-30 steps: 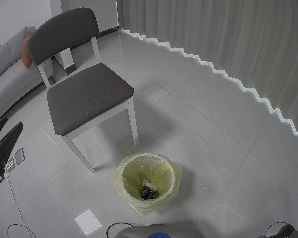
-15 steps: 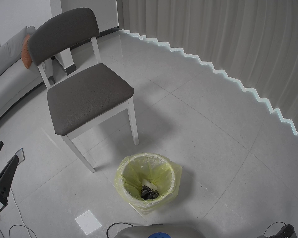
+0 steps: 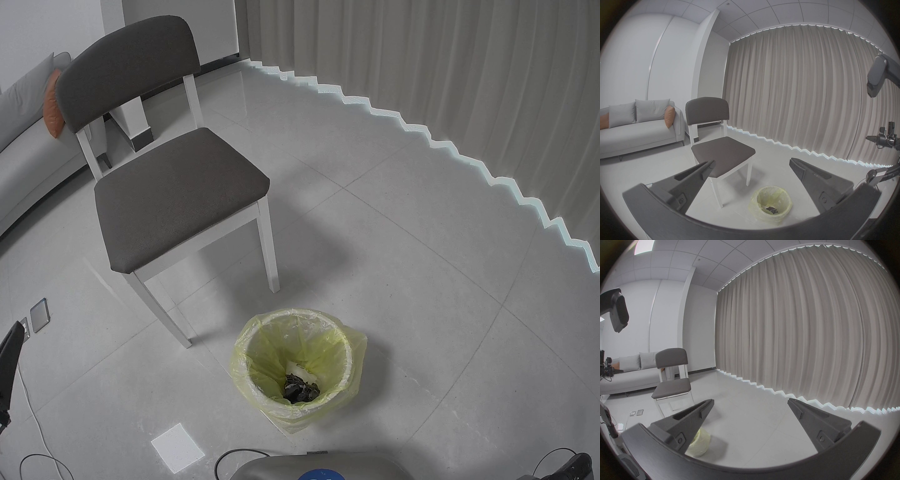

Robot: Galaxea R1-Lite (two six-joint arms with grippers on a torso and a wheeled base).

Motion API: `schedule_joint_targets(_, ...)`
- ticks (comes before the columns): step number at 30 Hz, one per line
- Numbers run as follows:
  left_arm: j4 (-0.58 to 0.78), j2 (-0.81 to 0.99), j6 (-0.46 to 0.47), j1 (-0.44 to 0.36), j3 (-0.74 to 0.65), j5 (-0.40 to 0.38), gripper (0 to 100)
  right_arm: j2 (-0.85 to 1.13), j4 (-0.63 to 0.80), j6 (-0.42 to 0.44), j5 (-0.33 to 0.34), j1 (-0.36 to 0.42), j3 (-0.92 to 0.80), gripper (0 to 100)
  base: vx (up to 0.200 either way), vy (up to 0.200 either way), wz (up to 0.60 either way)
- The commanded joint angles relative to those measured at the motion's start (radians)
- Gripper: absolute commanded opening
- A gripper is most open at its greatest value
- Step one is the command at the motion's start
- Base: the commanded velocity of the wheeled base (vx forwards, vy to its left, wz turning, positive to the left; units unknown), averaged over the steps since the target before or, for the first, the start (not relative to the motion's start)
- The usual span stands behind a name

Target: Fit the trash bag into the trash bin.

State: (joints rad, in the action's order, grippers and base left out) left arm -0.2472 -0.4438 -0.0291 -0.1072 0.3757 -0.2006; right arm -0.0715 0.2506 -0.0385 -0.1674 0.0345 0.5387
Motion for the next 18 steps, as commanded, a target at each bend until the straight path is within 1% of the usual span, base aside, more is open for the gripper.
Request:
schedule_joint_targets(1,0.002,0.065,-0.005,0.024,-0.018,-0.002,100,0.05,0.027,0.0,0.06,-0.024,-0.014,100,0.0,0.0,0.0)
schedule_joint_targets(3,0.002,0.083,-0.005,0.034,-0.031,-0.005,100,0.061,0.041,0.003,0.094,-0.03,-0.029,100,0.0,0.0,0.0)
schedule_joint_targets(5,0.002,0.1,-0.003,0.046,-0.044,-0.011,100,0.061,0.038,0.017,0.106,-0.03,-0.049,100,0.0,0.0,0.0)
schedule_joint_targets(7,0.002,0.125,0.0,0.066,-0.067,-0.031,100,0.061,0.035,0.058,0.115,-0.03,-0.08,100,0.0,0.0,0.0)
schedule_joint_targets(10,0.002,0.145,-0.003,0.081,-0.078,-0.049,100,0.062,0.012,0.1,0.158,-0.03,-0.128,100,0.0,0.0,0.0)
schedule_joint_targets(12,0.002,0.157,-0.005,0.096,-0.083,-0.051,100,0.062,-0.034,0.117,0.171,-0.03,-0.174,100,0.0,0.0,0.0)
schedule_joint_targets(15,0.002,0.18,-0.005,0.116,-0.109,-0.059,100,0.062,-0.149,0.117,0.172,-0.03,-0.29,100,0.0,0.0,0.0)
schedule_joint_targets(18,0.002,0.203,-0.005,0.13,-0.126,-0.079,100,0.062,-0.343,0.112,0.175,-0.03,-0.45,100,0.0,0.0,0.0)
